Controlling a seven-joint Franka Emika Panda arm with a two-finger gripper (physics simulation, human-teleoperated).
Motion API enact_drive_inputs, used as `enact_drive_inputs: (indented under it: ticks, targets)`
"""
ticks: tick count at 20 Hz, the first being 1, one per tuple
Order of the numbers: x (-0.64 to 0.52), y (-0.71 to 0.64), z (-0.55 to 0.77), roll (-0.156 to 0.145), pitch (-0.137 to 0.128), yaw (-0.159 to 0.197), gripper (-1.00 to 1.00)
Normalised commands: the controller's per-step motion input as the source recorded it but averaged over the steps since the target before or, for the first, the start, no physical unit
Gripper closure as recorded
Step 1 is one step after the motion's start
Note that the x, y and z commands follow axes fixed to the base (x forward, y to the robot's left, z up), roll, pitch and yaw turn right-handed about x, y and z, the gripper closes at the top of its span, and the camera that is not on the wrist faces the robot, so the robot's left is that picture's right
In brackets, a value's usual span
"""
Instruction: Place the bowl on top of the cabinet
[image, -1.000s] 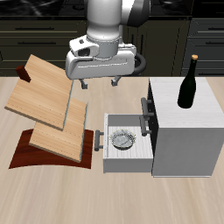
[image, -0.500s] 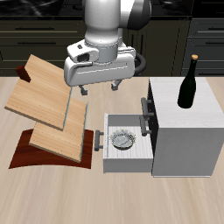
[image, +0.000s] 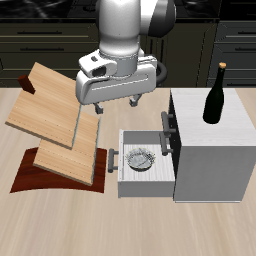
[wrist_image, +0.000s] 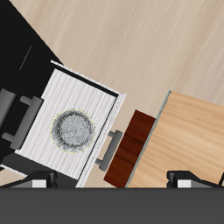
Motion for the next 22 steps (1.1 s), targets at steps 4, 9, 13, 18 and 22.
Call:
enact_drive_inputs:
  ticks: [4,9,13,18,22]
  targets:
    - [-0.01,0.29,-0.19,0.085,0.005,0.451,-1.00]
    - [-0.01,0.08,-0.18,0.028,0.011,0.324,-1.00]
    - [0.01,-0.01,-0.14,0.062,-0.058,0.514,-1.00]
    - [0.07,-0.16,-0.06,-0.011,0.016,0.213,-1.00]
    - [0.06,-0.09,-0.01,-0.001,-0.050,0.406,-1.00]
